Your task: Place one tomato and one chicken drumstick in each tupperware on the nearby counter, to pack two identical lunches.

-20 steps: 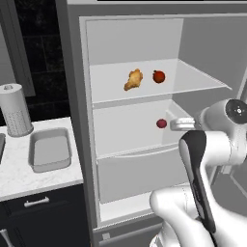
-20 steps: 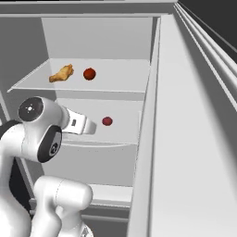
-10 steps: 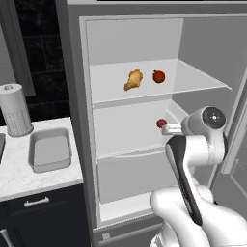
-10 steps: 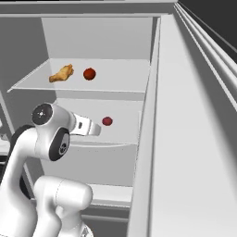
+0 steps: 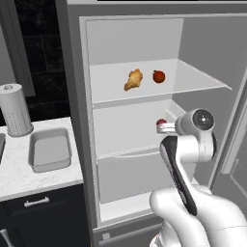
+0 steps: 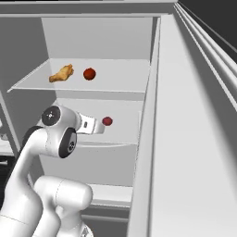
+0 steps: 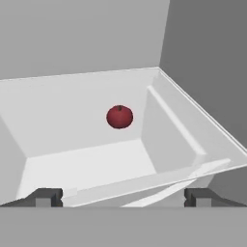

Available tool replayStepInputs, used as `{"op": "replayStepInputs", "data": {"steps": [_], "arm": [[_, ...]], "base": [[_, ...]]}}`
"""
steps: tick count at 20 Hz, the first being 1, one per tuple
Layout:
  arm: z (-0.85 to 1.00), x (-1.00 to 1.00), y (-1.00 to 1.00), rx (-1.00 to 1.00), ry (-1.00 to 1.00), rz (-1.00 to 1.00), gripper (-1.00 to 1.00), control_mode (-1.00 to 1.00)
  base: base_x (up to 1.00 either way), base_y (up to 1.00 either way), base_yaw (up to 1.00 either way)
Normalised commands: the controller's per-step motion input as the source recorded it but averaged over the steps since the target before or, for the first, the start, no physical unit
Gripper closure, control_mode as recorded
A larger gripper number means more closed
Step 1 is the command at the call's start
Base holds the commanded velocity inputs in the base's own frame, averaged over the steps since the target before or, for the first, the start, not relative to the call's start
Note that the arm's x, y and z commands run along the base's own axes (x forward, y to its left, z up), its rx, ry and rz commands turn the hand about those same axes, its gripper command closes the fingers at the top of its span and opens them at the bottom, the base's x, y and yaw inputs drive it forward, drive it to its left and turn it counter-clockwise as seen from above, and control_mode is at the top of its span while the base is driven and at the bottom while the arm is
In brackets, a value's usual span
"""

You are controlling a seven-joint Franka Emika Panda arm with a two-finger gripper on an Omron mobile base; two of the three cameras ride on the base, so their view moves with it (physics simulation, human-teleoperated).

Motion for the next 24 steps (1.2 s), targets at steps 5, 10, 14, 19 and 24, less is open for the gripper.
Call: {"op": "replayStepInputs", "data": {"steps": [5, 10, 14, 19, 24], "arm": [[0.00, 0.47, -0.14, 0.00, 0.08, 0.00, -1.00, -1.00], [-0.08, 0.57, -0.12, 0.00, 0.16, 0.00, -1.00, -1.00], [-0.30, 0.50, -0.02, 0.00, 0.09, 0.00, -1.00, -1.00], [-0.44, 0.28, 0.00, 0.00, 0.00, 0.00, -1.00, -1.00], [-0.15, 0.32, -0.10, 0.00, 0.00, 0.00, -1.00, -1.00]], "base": [[0.00, 0.00, 0.00], [0.00, 0.00, 0.00], [0.00, 0.00, 0.00], [0.00, 0.00, 0.00], [0.00, 0.00, 0.00]]}}
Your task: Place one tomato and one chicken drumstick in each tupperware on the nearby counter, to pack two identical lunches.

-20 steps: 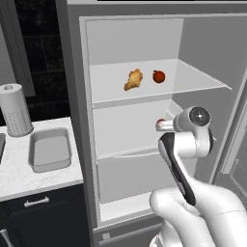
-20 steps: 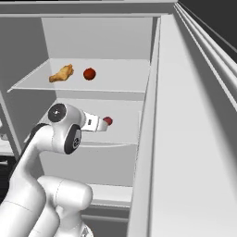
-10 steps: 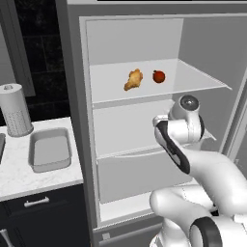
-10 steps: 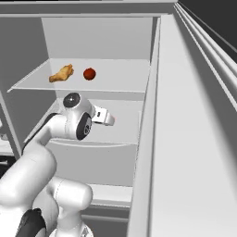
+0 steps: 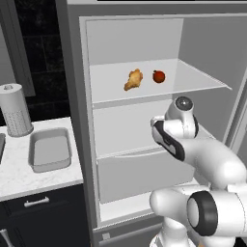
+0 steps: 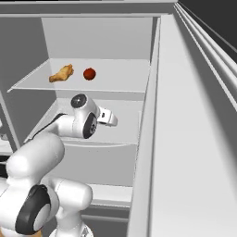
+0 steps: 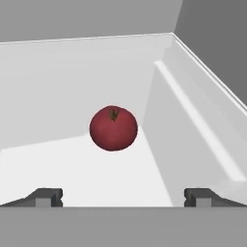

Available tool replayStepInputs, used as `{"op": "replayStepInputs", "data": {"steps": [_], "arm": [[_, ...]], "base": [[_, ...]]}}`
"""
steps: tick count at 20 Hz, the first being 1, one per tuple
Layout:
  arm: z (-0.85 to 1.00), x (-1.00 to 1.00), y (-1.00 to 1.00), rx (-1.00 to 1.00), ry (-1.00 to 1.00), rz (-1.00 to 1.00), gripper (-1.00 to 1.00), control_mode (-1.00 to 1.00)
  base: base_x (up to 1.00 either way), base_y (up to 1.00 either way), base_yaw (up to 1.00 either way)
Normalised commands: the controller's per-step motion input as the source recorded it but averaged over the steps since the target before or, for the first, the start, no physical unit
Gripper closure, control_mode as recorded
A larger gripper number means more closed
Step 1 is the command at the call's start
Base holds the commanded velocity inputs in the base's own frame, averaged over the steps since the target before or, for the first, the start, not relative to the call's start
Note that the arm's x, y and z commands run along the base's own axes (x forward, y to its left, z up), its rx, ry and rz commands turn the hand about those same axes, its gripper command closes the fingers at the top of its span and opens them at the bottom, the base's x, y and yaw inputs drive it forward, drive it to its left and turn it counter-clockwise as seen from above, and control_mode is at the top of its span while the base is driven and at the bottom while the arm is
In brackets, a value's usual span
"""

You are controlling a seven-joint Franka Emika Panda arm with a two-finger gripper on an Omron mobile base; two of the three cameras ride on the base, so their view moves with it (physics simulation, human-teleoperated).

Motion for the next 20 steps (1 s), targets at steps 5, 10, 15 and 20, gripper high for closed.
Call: {"op": "replayStepInputs", "data": {"steps": [5, 10, 15, 20], "arm": [[-0.09, 0.39, -0.02, 0.00, -0.01, 0.00, -1.00, -1.00], [-0.01, 0.43, 0.00, 0.00, -0.02, 0.00, -1.00, -1.00], [-0.12, 0.41, 0.00, 0.00, 0.00, 0.00, -1.00, -1.00], [-0.25, 0.40, -0.11, 0.00, 0.00, 0.00, -1.00, -1.00]], "base": [[0.00, 0.00, 0.00], [0.00, 0.00, 0.00], [0.00, 0.00, 0.00], [0.00, 0.00, 0.00]]}}
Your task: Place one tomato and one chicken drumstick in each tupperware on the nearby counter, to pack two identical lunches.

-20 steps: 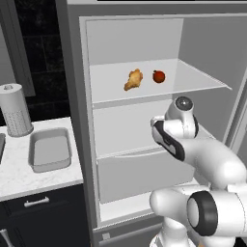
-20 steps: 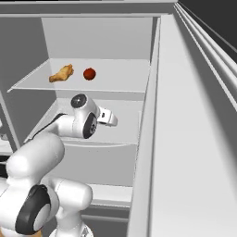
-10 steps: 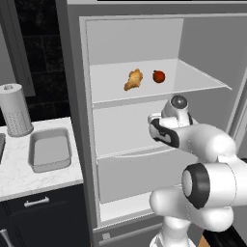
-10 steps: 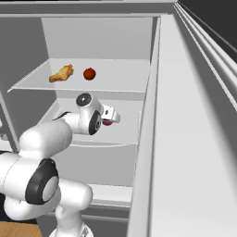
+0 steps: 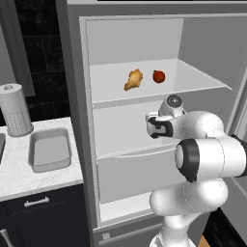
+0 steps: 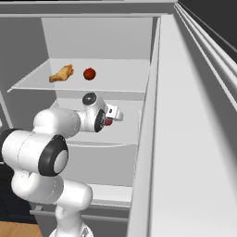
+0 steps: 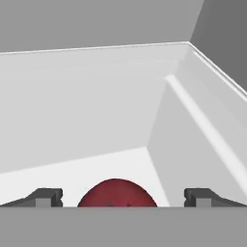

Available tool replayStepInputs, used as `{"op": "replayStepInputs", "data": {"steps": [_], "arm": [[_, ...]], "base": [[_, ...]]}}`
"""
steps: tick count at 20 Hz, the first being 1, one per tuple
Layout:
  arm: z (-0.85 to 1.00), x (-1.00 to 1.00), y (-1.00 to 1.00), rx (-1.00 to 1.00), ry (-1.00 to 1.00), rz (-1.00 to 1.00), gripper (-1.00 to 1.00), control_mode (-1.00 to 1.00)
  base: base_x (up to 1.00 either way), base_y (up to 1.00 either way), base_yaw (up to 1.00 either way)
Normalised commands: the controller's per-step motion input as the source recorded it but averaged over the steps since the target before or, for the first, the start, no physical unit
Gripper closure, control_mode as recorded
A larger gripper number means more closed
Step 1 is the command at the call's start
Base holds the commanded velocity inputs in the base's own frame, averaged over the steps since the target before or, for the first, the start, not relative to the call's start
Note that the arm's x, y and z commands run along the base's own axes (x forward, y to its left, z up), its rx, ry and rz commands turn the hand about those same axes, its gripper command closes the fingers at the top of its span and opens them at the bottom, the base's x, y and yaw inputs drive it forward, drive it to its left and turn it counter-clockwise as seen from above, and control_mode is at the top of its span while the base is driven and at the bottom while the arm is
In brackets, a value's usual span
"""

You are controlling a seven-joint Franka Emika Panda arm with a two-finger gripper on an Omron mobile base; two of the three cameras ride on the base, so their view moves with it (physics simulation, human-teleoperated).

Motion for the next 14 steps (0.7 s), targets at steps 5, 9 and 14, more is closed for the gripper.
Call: {"op": "replayStepInputs", "data": {"steps": [5, 9, 14], "arm": [[-0.42, 0.13, -0.03, 0.00, 0.06, 0.00, -1.00, -1.00], [-0.39, 0.04, 0.00, 0.00, 0.03, 0.00, -1.00, -1.00], [-0.32, 0.00, 0.06, 0.00, 0.00, 0.00, -1.00, -1.00]], "base": [[0.00, 0.00, 0.00], [0.00, 0.00, 0.00], [0.00, 0.00, 0.00]]}}
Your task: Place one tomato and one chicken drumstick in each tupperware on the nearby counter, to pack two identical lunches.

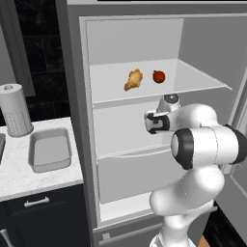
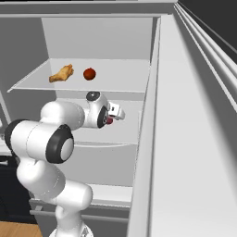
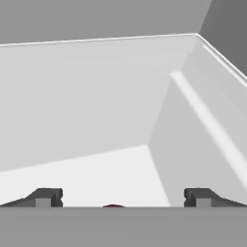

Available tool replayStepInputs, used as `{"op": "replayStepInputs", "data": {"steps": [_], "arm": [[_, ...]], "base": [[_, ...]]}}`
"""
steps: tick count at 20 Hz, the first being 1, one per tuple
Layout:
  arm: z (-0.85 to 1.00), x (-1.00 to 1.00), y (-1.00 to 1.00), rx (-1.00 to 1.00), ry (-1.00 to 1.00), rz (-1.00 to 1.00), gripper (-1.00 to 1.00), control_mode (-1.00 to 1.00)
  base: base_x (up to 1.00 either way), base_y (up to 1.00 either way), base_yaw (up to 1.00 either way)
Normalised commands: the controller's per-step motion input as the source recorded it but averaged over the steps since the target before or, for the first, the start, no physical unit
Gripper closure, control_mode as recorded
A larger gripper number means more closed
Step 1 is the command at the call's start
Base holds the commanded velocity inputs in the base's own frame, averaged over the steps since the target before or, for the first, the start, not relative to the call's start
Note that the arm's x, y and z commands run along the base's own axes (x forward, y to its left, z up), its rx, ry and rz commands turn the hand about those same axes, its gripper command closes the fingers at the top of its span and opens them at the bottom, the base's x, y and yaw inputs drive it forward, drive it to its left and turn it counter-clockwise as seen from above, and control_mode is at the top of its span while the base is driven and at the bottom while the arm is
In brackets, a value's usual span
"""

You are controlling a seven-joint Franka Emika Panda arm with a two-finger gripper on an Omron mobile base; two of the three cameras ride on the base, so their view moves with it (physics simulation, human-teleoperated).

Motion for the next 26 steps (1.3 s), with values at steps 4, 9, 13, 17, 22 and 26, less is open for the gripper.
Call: {"op": "replayStepInputs", "data": {"steps": [4, 9, 13, 17, 22, 26], "arm": [[-0.48, -0.29, 0.27, 0.00, 0.00, 0.00, -1.00, -1.00], [-0.38, -0.18, 0.20, 0.00, 0.00, 0.00, -1.00, -1.00], [-0.34, -0.09, 0.11, 0.00, 0.00, 0.00, -1.00, -1.00], [-0.32, -0.02, 0.00, 0.00, 0.01, 0.00, -1.00, -1.00], [-0.42, -0.18, 0.00, 0.00, 0.01, 0.00, -1.00, -1.00], [-0.36, -0.29, 0.00, 0.00, 0.00, -0.03, -1.00, -1.00]], "base": [[0.00, 0.00, 0.00], [0.00, 0.00, 0.00], [0.00, 0.00, 0.00], [0.00, 0.00, 0.00], [0.00, 0.00, 0.00], [0.00, 0.00, 0.00]]}}
